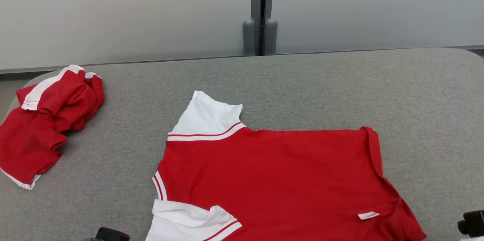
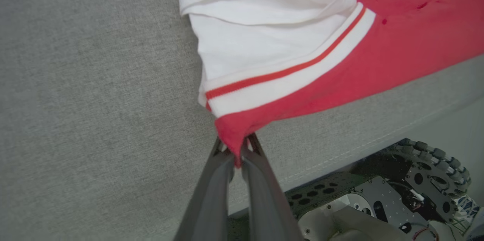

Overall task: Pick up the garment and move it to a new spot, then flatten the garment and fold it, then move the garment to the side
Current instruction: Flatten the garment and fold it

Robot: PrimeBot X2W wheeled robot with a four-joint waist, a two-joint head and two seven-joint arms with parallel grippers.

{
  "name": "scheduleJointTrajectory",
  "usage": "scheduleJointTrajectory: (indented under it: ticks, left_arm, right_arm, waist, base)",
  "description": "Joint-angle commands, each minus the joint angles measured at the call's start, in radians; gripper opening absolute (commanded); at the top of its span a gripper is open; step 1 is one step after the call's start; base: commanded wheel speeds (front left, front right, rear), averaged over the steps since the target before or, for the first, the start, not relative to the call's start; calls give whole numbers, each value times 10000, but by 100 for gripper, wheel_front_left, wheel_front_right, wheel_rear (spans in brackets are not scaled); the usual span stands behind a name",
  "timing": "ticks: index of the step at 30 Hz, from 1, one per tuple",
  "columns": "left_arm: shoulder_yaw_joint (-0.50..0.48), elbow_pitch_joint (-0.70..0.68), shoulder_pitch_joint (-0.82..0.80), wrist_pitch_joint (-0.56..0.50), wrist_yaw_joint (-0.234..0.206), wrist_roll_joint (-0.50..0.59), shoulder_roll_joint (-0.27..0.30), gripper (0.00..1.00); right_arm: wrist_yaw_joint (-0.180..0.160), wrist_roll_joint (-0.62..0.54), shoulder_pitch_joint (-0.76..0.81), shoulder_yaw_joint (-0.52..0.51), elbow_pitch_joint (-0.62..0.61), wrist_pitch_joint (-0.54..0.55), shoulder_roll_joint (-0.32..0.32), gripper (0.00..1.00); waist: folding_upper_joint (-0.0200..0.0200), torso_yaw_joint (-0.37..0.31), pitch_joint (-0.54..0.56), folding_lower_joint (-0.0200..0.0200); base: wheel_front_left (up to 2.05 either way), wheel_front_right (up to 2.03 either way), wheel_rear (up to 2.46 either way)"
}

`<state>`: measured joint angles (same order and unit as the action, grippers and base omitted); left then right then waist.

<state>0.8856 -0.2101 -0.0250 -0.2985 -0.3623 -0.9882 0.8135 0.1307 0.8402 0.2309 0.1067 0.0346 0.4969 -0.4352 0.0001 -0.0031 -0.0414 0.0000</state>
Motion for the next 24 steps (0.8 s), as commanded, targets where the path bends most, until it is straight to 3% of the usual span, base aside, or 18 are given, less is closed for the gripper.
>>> scheduleJointTrajectory:
  ticks: [1,2,10,15,19,24]
  left_arm:
    - [-28,28,70,-51,-48,-67,63,100]
    - [-3,23,91,-113,-56,-107,58,100]
    - [-247,-287,-47,-180,-269,-98,410,100]
    - [-655,-634,-719,19,-60,174,738,100]
    - [-999,-533,-1721,-4,402,306,656,100]
    - [-1264,344,-3360,-392,1485,134,212,100]
  right_arm:
    - [2,-118,79,-134,-110,43,51,60]
    - [2,-202,90,-267,-201,137,180,100]
    - [4,-699,229,-1071,-973,685,702,100]
    - [4,-924,-213,-1629,-1540,531,748,100]
    - [4,-1091,-1178,-1822,-1638,321,658,100]
    - [4,-1112,-2794,-1558,-1117,182,617,100]
  waist:
    - [-1,-8,-16,0]
    - [-1,-13,-36,0]
    - [-1,-37,-56,0]
    - [-1,-94,-179,0]
    - [-1,-190,-468,0]
    - [-1,-279,-1077,0]
  base:
    - [0,0,0]
    - [0,0,0]
    - [0,0,0]
    - [0,0,0]
    - [0,0,0]
    - [0,0,0]
